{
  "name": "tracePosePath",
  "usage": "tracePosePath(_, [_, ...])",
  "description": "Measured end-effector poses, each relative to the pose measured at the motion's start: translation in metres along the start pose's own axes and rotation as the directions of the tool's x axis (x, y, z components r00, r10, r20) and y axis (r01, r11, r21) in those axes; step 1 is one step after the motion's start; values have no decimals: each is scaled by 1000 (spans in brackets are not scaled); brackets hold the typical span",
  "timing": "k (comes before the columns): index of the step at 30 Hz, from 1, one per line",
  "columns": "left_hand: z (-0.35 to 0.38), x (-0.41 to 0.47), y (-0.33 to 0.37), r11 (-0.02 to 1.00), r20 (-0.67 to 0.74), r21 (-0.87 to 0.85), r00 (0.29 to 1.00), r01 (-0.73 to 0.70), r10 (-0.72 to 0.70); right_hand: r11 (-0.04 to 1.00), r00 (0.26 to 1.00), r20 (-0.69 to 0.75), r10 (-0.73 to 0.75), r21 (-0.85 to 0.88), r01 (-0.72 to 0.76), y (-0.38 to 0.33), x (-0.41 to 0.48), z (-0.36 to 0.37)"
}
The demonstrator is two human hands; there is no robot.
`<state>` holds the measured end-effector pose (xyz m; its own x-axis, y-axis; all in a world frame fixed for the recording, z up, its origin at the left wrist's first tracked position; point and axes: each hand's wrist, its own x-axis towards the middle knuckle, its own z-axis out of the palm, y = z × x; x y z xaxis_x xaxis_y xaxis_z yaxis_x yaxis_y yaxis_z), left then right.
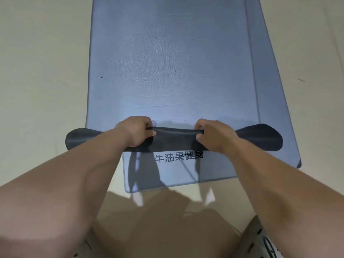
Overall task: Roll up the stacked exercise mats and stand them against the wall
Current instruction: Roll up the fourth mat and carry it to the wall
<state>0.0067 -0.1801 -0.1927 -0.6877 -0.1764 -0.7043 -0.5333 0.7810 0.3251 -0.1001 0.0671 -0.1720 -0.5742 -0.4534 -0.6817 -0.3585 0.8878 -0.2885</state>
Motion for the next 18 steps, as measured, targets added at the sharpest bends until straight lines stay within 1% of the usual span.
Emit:
tracePosePath(2, [0,4,7,990,-144,132,989,56,-37,986,976,-214,-39,-165,3,-7,-1,11])
tracePosePath(3, [1,7,11,975,-206,203,977,89,-46,976,938,-336,-81,-216,6,-10,-2,17])
tracePosePath(4, [2,10,14,959,-251,256,966,121,-55,961,899,-418,-130,-276,11,-12,-4,24])
tracePosePath(5, [5,13,15,949,-283,280,957,143,-61,937,860,-467,-204,-347,34,-11,-6,32])
tracePosePath(6, [8,14,16,946,-309,287,949,150,-57,906,826,-484,-288,-416,73,-9,-8,41])
tracePosePath(7, [13,15,15,947,-334,286,942,146,-45,874,808,-471,-355,-473,108,-5,-11,52])
tracePosePath(8, [17,15,13,949,-361,281,932,140,-31,849,820,-429,-378,-514,122,-2,-14,61])
tracePosePath(10, [26,14,10,962,-429,244,903,124,-8,821,909,-290,-301,-564,92,1,-20,73])
tracePosePath(12, [33,11,10,978,-518,197,855,73,41,805,959,-169,-226,-586,86,0,-18,77])
tracePosePath(14, [42,5,10,965,-583,263,798,4,155,807,970,-139,-198,-585,81,-7,-10,71])
tracePosePath(16, [54,-4,11,916,-590,396,745,-69,311,818,970,-142,-199,-569,85,-12,-1,62])
tracePosePath(17, [62,-10,13,890,-572,444,732,-102,369,822,971,-133,-197,-562,90,-12,3,60])
tracePosePath(18, [70,-16,14,872,-539,475,743,-121,397,822,973,-122,-198,-562,96,-13,5,58])
